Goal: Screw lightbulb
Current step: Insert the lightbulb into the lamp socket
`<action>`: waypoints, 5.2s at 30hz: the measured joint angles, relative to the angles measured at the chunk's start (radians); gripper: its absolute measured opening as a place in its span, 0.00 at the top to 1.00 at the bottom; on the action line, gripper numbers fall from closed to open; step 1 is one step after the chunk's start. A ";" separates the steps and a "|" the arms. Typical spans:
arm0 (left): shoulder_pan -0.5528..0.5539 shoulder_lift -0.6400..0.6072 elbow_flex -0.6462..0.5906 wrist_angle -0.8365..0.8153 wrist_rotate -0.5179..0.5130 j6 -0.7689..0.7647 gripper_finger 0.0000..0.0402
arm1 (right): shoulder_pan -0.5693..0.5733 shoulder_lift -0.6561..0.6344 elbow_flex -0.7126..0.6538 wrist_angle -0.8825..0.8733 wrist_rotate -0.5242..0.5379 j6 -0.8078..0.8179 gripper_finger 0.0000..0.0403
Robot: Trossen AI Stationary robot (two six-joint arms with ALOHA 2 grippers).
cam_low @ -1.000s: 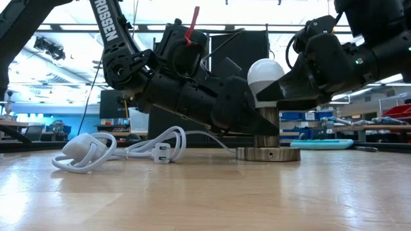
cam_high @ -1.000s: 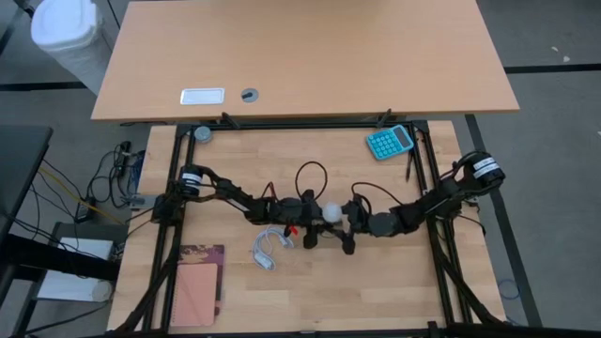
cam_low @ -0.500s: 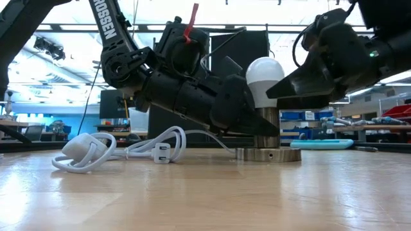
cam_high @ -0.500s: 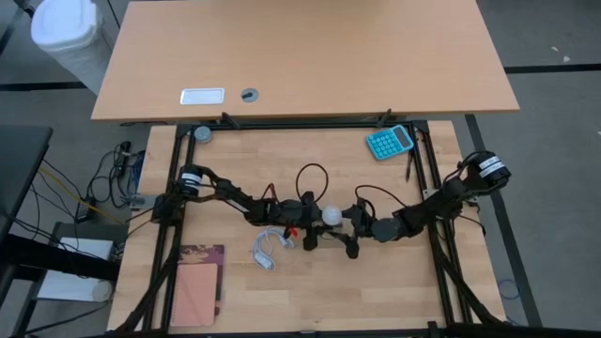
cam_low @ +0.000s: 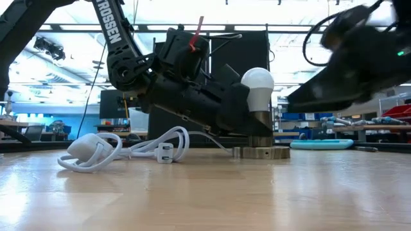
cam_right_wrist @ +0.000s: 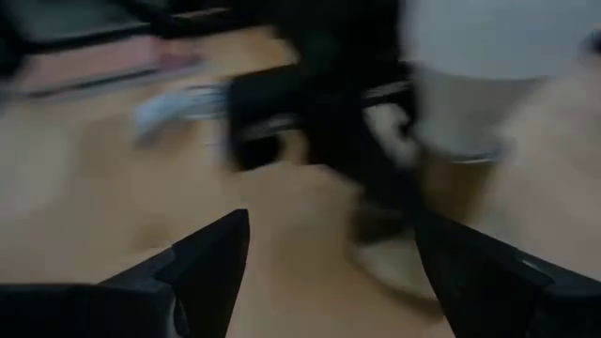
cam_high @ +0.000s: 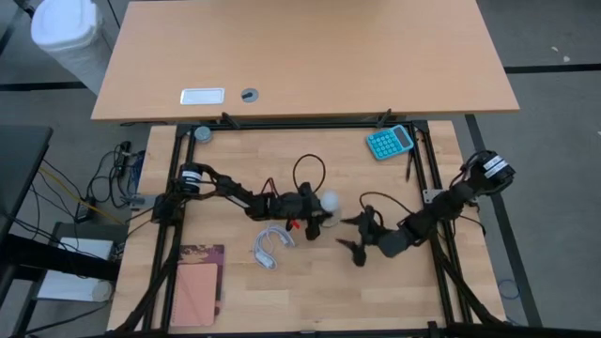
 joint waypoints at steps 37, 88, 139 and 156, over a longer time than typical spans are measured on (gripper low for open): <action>-0.004 0.001 0.001 -0.012 0.084 0.023 0.53 | -0.317 0.002 -0.057 0.181 -0.364 -0.233 0.24; -0.003 0.002 0.000 -0.012 0.066 -0.006 0.53 | -0.256 -0.075 -0.067 0.137 -0.303 -0.254 0.24; -0.002 0.002 0.000 -0.010 0.115 -0.006 0.53 | -0.230 -0.097 -0.199 0.236 -0.333 -0.185 0.24; -0.003 0.002 0.000 -0.007 0.210 -0.004 0.53 | -0.312 0.003 -0.171 0.357 -0.573 -0.303 0.24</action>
